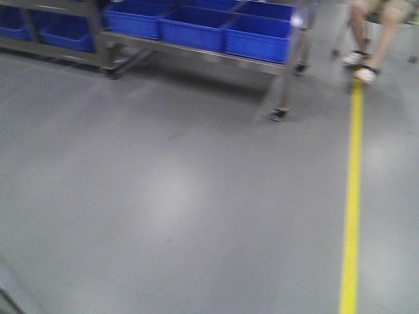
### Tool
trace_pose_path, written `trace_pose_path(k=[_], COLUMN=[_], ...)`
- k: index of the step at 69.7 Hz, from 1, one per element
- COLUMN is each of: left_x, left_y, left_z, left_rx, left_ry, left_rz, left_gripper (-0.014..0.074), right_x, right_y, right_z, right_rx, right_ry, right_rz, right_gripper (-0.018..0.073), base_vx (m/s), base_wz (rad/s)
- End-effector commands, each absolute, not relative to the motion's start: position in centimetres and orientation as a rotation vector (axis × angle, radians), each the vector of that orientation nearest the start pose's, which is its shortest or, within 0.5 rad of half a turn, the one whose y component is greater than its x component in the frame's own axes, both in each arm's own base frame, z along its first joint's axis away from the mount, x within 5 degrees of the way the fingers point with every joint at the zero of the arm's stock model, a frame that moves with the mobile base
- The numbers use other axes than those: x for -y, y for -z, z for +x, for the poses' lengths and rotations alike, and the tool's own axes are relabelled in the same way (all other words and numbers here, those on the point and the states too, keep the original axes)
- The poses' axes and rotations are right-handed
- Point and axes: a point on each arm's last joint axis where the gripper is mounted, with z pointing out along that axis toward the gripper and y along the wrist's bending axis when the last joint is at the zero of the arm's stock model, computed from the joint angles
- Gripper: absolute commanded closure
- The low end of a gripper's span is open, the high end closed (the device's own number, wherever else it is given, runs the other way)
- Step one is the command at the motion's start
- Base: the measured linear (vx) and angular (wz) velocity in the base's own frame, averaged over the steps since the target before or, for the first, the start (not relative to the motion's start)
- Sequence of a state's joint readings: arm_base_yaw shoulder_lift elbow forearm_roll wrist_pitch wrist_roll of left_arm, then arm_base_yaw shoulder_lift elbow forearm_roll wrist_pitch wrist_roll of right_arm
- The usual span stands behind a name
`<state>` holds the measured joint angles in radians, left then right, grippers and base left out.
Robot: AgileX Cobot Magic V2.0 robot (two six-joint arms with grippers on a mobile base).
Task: Move and align brake pads A on conveyor
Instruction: 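Drive the base up to the steel table with two brake pads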
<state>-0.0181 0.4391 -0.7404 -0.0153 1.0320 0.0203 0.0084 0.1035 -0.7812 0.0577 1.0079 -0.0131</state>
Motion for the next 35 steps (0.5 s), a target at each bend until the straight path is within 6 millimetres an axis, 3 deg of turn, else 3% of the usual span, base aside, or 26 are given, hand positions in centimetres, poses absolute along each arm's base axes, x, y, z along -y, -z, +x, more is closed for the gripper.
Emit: trace_pose_path(k=[1, 35], left_x=[0.3, 0.3], left_y=[-35.0, -34.99], left_z=[6.16, 6.15], left_rx=[-2.136, -2.137], left_ry=[0.03, 0.03], left_rz=[0.041, 0.041], left_gripper=[0.0051, 0.0051], right_x=[-0.38, -0.38], right_y=[-36.99, -36.99], right_z=[-1.73, -1.73], right_rx=[-1.753, -1.753], right_ry=[-0.054, -0.054], right_rz=[-0.027, -0.027], right_gripper=[0.0061, 0.0061], base_vx=[0.29, 0.25], base_wz=[0.91, 0.87])
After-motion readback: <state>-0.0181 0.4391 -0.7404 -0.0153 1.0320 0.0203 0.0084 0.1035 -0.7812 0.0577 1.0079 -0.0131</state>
